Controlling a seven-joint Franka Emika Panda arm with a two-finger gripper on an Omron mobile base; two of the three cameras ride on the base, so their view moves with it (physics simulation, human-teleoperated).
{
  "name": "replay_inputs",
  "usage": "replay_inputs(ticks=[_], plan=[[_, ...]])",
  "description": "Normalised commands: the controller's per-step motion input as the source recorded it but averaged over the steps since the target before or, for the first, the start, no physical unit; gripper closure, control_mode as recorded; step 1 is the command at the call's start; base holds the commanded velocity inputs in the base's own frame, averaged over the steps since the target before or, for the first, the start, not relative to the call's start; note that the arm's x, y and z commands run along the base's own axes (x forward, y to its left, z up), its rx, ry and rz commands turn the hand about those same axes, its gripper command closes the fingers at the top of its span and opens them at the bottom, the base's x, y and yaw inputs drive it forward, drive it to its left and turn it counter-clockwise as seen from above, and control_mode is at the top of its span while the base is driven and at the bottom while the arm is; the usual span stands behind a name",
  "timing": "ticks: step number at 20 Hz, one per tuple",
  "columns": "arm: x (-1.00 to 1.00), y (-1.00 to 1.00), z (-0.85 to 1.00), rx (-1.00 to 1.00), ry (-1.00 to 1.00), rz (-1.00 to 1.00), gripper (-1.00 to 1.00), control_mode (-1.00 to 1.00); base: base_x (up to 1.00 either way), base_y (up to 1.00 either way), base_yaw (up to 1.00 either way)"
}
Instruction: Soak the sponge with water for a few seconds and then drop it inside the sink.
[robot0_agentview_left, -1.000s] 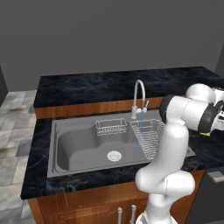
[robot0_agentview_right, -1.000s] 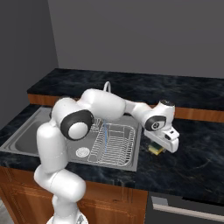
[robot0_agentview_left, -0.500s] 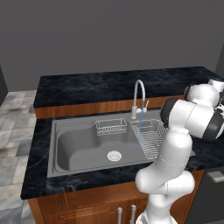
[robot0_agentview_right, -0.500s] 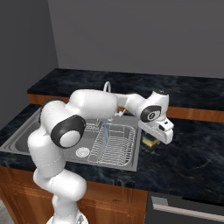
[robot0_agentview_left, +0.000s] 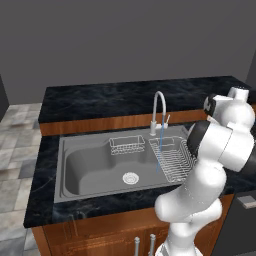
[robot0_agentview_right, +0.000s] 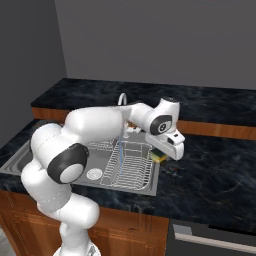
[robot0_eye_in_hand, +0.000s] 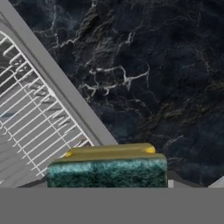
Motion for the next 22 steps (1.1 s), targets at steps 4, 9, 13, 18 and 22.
replay_inputs(ticks=[4, 9, 13, 18, 22], plan=[[-0.41, 0.53, 0.07, 0.00, 0.00, 0.00, 1.00, -1.00, 0.00, 0.00, 0.00], [-0.40, 0.46, 0.16, 0.00, 0.00, 0.00, 1.00, -1.00, 0.00, 0.00, 0.00], [-0.22, 0.42, 0.21, -0.03, 0.00, -0.04, 1.00, -1.00, 0.00, 0.00, 0.00], [-0.13, 0.35, 0.15, -0.04, 0.00, -0.11, 1.00, -1.00, 0.00, 0.00, 0.00], [-0.11, 0.34, 0.06, -0.04, -0.02, -0.15, 1.00, -1.00, 0.00, 0.00, 0.00]])
